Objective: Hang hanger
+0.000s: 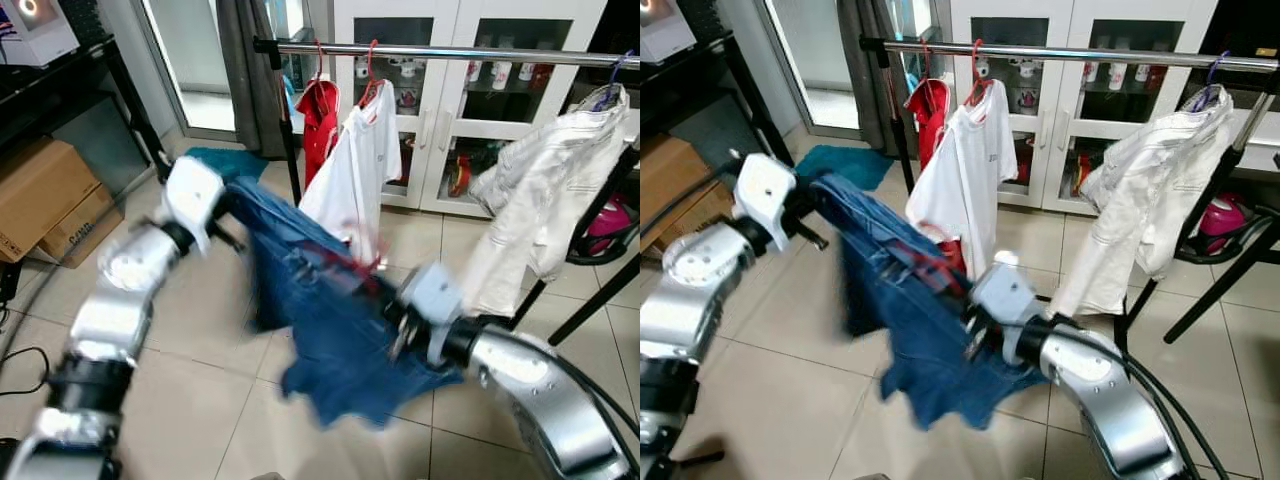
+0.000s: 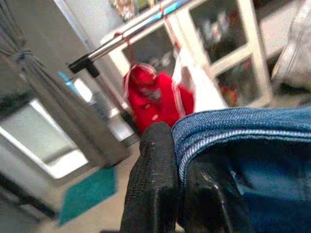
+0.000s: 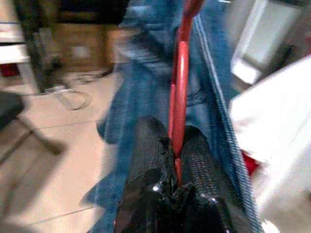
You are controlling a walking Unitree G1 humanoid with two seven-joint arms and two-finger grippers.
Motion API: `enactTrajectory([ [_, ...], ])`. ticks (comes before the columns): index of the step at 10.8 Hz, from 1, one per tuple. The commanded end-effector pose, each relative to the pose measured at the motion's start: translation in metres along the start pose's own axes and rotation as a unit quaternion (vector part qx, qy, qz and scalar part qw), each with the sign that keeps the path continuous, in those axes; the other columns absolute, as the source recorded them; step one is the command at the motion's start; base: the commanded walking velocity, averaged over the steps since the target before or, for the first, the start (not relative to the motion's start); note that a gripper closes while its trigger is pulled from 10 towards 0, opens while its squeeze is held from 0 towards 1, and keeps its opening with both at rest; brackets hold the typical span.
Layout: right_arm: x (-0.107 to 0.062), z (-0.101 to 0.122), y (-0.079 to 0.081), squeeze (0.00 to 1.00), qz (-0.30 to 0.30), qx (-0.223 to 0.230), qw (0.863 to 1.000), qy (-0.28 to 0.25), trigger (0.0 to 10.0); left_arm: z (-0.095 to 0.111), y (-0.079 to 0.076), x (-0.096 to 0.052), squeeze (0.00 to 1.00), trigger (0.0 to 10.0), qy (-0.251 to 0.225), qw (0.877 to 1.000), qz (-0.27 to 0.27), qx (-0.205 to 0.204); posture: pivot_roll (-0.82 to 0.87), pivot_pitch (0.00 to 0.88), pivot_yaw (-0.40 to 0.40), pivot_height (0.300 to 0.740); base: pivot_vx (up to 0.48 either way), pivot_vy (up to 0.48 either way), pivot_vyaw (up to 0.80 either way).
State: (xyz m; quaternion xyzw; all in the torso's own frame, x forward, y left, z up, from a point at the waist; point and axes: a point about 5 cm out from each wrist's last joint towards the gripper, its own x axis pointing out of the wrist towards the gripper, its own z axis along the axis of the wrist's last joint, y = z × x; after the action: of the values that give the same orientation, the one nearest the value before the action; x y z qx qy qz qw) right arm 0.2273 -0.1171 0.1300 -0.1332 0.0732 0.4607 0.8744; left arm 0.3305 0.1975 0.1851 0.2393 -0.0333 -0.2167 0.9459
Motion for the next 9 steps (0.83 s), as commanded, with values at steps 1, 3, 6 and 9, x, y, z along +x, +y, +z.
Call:
enactTrajectory([
  [1, -0.008, -0.002, 0.006, 0.0, 0.037, 0.008, 0.999, 0.0, 0.0, -0.006, 0.027, -0.009, 0.0, 0.0, 0.037, 0.997, 0.048, 0.05, -0.07, 0.0, 0.109, 0.74, 0.0, 0.0, 0.0],
  [3, -0.022, 0.002, 0.001, 0.0, 0.05, 0.041, 0.998, -0.027, 0.0, -0.027, 0.033, -0.018, 0.0, 0.0, 0.095, 0.991, 0.036, 0.088, -0.08, 0.0, 0.114, 0.74, 0.0, 0.0, 0.0],
  [6, -0.035, 0.01, -0.007, 0.0, 0.044, 0.096, 0.991, -0.076, 0.0, -0.053, 0.036, -0.03, 0.0, 0.0, 0.144, 0.986, 0.049, 0.073, -0.08, 0.0, 0.116, 0.74, 0.0, 0.0, 0.0],
  [9, -0.015, -0.025, -0.023, 0.0, -0.039, 0.023, 0.991, 0.124, 0.0, -0.017, 0.018, -0.005, 0.0, 0.0, 0.047, 0.996, 0.02, 0.077, -0.07, 0.0, 0.112, 0.74, 0.0, 0.0, 0.0],
])
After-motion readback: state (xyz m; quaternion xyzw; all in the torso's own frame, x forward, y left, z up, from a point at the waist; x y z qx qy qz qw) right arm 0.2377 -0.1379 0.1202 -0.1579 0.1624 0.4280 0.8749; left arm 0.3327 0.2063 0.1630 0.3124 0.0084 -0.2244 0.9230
